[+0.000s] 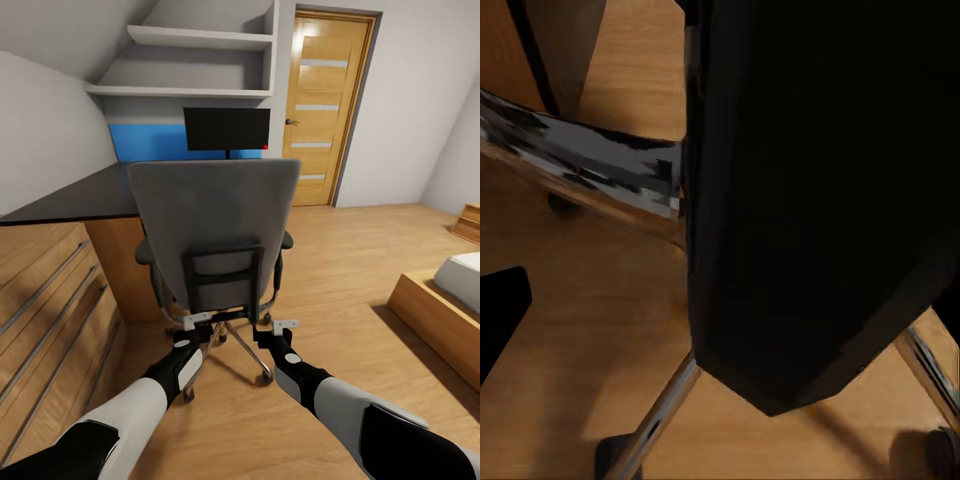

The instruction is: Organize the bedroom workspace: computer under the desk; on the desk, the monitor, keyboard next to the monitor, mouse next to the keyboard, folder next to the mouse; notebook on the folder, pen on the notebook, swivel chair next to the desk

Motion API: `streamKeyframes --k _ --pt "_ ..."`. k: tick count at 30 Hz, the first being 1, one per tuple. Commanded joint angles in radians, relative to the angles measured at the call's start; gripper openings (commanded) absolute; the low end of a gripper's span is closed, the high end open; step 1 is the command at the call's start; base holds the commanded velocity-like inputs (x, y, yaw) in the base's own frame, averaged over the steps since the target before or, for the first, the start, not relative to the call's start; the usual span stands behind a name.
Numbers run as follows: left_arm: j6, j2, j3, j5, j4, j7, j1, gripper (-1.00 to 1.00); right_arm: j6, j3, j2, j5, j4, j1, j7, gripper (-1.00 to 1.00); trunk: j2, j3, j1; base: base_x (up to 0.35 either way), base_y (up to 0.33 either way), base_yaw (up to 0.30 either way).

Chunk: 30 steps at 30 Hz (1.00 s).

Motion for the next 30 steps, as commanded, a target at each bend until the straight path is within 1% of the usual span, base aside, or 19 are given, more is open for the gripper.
streamKeyframes --k 1,6,9,16,30 --pt "0.0 0.0 -0.006 0.007 0.0 0.006 0.0 1.0 -0.002 0.008 0.0 -0.006 -0.001 -0.001 -0.006 1.0 0.0 -0.001 0.0 0.205 0.072 -0.264" --pt "0.001 0.0 -0.006 0.007 0.0 0.006 0.0 1.0 -0.002 0.008 0.0 -0.007 -0.001 -0.001 -0.006 1.0 0.0 -0.001 0.0 0.085 0.029 -0.239" --pt "0.001 0.0 -0.006 0.007 0.0 0.006 0.0 1.0 -0.002 0.008 0.0 -0.006 -0.001 -0.001 -0.006 1.0 0.0 -0.001 0.0 -0.078 0.004 -0.093" --pt "0.001 0.0 -0.006 0.007 0.0 0.006 -0.001 1.0 -0.002 0.008 0.0 -0.006 -0.001 -0.001 -0.006 1.0 0.0 -0.001 0.0 -0.21 0.001 -0.014" --pt "0.002 0.0 -0.006 0.011 0.006 0.008 0.0 1.0 -0.002 0.007 -0.002 -0.004 0.0 -0.001 -0.007 1.0 0.0 -0.001 0.0 -0.027 0.0 -0.001"
